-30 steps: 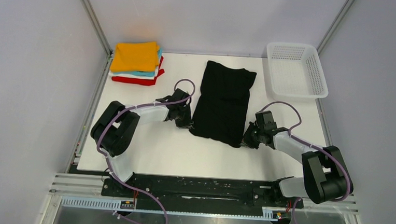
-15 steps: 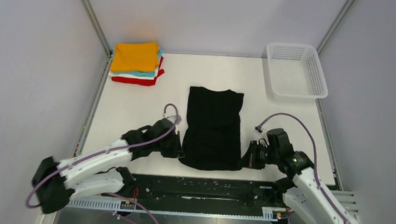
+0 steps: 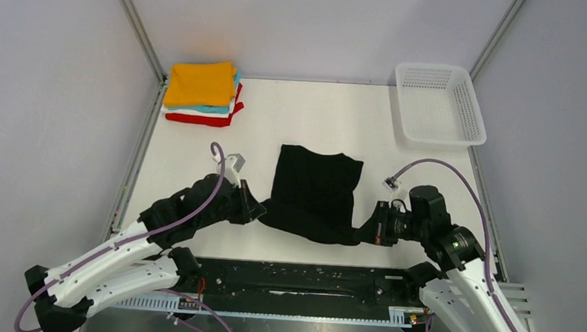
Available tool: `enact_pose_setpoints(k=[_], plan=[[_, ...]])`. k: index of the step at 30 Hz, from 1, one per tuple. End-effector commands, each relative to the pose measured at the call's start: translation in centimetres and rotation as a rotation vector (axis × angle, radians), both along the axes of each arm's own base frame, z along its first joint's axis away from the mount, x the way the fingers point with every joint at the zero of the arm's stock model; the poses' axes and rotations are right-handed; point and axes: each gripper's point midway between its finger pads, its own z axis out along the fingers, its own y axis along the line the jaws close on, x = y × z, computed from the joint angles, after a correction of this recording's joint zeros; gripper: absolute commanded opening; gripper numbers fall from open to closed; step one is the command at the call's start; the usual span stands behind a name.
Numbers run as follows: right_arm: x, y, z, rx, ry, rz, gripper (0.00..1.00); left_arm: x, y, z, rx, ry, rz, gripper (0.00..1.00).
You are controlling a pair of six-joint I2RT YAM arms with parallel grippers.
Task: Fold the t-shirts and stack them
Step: Fold the long partially folded tshirt into a neat square
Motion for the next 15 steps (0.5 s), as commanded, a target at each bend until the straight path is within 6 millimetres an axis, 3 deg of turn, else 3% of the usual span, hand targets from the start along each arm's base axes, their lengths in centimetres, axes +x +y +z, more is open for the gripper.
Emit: enact_pose_setpoints(k=[1, 6, 15], plan=[[4.2, 0.2, 1.8, -0.029, -0.092, -0.086, 0.00, 5.5, 1.5, 3.3, 0.070, -0.108, 0.225, 0.00], [8.1, -1.0, 2.2, -0.095, -0.087, -0.205, 0.00, 10.4, 1.9, 4.2, 0.086, -0.108, 0.304, 0.00], [12.8, -2.8, 2.5, -0.093, -0.070, -0.296, 0.00, 16.4, 1.6, 4.4, 0.134, -0.126, 0.339, 0.00]])
